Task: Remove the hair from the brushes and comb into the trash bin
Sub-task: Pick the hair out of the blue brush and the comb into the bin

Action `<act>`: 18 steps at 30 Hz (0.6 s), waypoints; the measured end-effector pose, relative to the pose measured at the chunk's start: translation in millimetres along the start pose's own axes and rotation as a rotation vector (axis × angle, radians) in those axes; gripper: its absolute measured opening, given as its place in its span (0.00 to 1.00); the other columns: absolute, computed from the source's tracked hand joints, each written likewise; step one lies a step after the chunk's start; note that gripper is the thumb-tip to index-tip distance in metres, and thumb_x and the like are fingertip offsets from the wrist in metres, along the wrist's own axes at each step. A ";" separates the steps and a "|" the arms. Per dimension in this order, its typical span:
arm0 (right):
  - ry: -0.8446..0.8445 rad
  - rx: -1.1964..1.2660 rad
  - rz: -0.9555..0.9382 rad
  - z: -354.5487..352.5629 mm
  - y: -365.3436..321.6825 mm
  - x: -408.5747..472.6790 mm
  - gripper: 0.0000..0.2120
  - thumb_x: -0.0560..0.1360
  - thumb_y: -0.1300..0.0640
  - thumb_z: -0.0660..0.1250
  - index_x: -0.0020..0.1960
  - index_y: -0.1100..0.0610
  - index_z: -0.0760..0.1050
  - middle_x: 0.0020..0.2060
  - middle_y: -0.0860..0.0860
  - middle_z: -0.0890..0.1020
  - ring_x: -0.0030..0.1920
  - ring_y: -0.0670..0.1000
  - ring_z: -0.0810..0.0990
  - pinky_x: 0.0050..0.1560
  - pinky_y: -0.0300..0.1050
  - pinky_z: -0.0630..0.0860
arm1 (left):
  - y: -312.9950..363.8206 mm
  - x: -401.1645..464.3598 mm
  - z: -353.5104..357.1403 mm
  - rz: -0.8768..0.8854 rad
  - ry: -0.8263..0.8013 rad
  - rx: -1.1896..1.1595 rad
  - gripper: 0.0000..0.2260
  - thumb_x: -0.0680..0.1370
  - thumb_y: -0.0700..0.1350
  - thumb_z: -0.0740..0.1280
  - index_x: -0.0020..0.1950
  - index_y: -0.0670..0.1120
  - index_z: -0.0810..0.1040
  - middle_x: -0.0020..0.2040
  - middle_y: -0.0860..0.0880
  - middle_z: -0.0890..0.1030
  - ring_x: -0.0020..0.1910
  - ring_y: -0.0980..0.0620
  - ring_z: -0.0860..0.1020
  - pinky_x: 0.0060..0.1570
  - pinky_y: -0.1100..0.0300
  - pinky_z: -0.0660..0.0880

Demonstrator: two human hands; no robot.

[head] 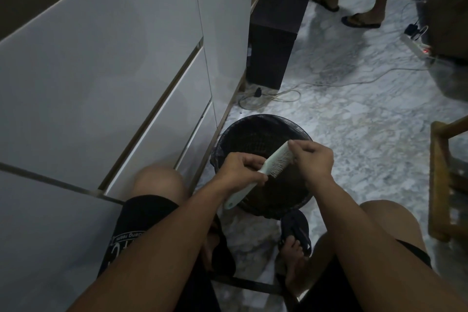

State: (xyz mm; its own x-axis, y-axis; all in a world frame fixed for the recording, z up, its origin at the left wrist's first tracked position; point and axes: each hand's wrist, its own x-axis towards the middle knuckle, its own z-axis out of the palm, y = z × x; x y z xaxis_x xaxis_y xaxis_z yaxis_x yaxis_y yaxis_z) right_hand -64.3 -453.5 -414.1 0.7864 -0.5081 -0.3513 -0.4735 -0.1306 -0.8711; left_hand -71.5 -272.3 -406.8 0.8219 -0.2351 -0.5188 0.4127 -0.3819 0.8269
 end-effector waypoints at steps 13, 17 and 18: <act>-0.199 -0.046 0.056 13.6 -0.6 -27.4 0.04 0.70 0.64 0.74 0.44 0.62 0.82 0.37 0.58 0.85 0.35 0.54 0.86 0.41 0.48 0.84 | 6.1 5.3 2.1 -0.041 0.223 -0.263 0.17 0.73 0.33 0.72 0.62 0.41 0.81 0.50 0.48 0.84 0.47 0.50 0.83 0.48 0.58 0.81; -0.202 -0.346 -0.138 12.2 -2.6 -28.7 0.11 0.72 0.57 0.72 0.54 0.55 0.83 0.46 0.49 0.85 0.49 0.47 0.82 0.57 0.43 0.77 | 15.3 13.0 -1.8 -0.144 0.284 -0.321 0.14 0.70 0.36 0.76 0.52 0.49 0.83 0.52 0.46 0.85 0.52 0.45 0.82 0.57 0.48 0.80; -0.255 -0.358 -0.157 11.8 -5.5 -31.4 0.13 0.72 0.56 0.72 0.56 0.55 0.82 0.48 0.48 0.84 0.51 0.46 0.81 0.59 0.43 0.76 | 17.5 16.5 -3.7 -0.176 0.296 -0.352 0.12 0.69 0.36 0.76 0.47 0.50 0.83 0.51 0.44 0.85 0.52 0.43 0.82 0.56 0.45 0.80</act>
State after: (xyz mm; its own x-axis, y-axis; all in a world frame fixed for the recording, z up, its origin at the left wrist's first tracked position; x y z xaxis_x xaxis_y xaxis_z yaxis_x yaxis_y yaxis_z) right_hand -81.7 -426.8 -402.4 0.9106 -0.2394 -0.3367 -0.4129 -0.4975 -0.7629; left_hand -49.3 -279.6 -400.0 0.7831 0.0894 -0.6154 0.6209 -0.0560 0.7819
